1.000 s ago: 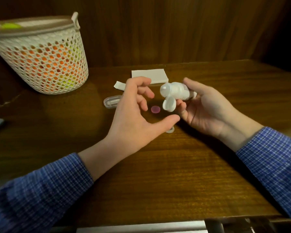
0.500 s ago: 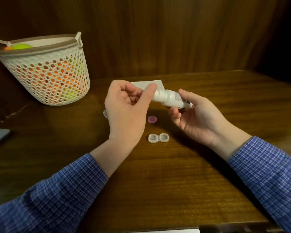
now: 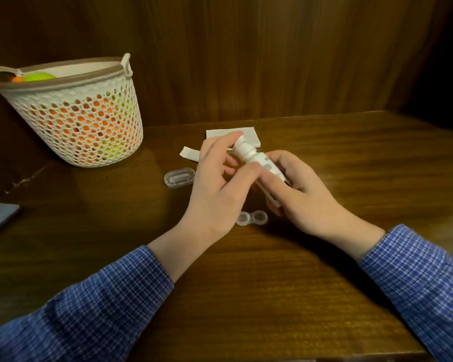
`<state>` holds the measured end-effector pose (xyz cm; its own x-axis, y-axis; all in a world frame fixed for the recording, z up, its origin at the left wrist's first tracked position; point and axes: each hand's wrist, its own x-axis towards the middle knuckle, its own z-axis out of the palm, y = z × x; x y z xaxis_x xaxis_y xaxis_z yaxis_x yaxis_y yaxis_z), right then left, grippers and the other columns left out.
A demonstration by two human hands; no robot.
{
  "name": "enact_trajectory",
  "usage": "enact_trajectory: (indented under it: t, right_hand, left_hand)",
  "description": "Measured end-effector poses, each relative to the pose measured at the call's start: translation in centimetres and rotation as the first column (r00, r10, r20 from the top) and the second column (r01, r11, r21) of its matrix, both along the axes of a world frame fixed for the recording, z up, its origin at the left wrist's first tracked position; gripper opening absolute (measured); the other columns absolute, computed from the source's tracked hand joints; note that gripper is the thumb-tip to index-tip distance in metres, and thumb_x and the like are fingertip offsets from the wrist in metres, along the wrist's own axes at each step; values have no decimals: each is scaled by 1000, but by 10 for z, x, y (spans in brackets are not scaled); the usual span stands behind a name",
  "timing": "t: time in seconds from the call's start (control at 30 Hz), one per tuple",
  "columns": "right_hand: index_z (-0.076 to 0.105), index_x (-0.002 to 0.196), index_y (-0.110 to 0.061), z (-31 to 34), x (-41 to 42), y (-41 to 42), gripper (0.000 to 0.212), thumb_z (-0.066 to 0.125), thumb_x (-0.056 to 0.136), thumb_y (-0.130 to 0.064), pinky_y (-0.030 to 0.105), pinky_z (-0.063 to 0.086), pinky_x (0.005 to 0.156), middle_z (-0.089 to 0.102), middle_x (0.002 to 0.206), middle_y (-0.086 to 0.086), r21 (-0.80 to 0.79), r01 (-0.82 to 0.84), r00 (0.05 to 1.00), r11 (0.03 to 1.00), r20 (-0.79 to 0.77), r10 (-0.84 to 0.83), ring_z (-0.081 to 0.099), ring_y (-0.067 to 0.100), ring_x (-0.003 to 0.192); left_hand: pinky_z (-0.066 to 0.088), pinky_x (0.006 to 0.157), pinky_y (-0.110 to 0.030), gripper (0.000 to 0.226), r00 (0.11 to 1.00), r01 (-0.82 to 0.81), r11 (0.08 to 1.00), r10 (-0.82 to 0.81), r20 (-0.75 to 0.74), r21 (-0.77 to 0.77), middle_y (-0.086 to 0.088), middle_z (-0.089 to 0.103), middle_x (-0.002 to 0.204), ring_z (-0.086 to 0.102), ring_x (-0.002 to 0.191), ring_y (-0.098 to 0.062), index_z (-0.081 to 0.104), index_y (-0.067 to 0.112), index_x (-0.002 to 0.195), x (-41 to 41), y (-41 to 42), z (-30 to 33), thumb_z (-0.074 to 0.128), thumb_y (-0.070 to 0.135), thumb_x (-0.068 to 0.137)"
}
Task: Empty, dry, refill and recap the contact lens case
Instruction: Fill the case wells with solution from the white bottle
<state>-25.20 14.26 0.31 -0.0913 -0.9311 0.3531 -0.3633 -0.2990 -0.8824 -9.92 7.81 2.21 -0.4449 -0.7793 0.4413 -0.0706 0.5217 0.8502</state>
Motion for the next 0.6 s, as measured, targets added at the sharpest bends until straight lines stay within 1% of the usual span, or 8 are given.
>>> enact_trajectory:
  t: [0.07,0.13,0.2,0.3,0.37,0.47,0.53,0.6]
  right_hand:
    - [53,121,-24,-4,-2,1,16,54,106,-29,17,48,54,69,83,-23,-48,17,998,999,-65,-20,60,3,63]
    - [52,122,-25,-7,-4,2,17,54,106,-32,15,48,58,67,89,-23,-95,30,992,995,-119,-41,62,2,70]
    - [50,123,-26,-10,-7,2,21,54,105,-36,18,48,60,64,91,-17,-121,43,987,992,-148,-61,59,5,70]
    - [47,127,-23,-5,-12,2,29,53,104,-40,25,49,61,62,94,-6,-142,71,990,987,-112,-87,57,8,69]
    - [45,129,-19,3,-20,2,28,54,106,-31,29,55,63,62,100,0,-173,97,993,980,-52,-107,61,10,73]
    - [48,124,-22,15,-50,5,28,63,101,-22,27,59,79,63,110,-5,-208,294,951,933,-35,-308,65,7,93]
    - [52,118,-29,20,-78,14,31,71,95,-24,15,57,75,62,106,-16,-208,464,870,861,-73,-487,63,0,96]
    - [53,116,-32,20,-107,30,35,77,91,-27,11,50,69,59,101,-23,-184,605,768,775,-123,-629,62,-3,90]
  left_hand:
    - [57,89,-38,55,1000,-5,998,6,16,-62,4,51,130,58,107,-20,54,19,140,1,0,1,60,34,88]
    - [58,88,-44,51,1000,-11,995,14,26,-104,8,51,128,58,109,-20,56,23,138,2,0,1,62,33,88]
    - [60,84,-48,50,999,13,991,-8,37,-136,12,50,128,58,112,-19,56,25,136,1,2,2,64,31,87]
    - [59,89,-47,52,995,31,978,-10,103,-205,17,46,128,52,117,-10,53,28,139,-8,3,14,64,32,88]
    - [52,98,-37,51,986,47,944,9,169,-326,15,47,132,48,121,-9,54,26,139,-23,0,32,62,33,89]
    - [42,97,-23,50,949,139,839,39,313,-526,9,54,134,44,121,-7,58,24,137,-64,-1,61,59,35,88]
    - [43,98,-26,53,903,249,775,32,429,-582,7,54,139,44,124,-9,55,24,139,-98,3,71,63,36,88]
    - [43,101,-31,58,849,364,729,-4,528,-580,5,51,146,46,129,-14,50,23,144,-133,11,73,66,33,90]
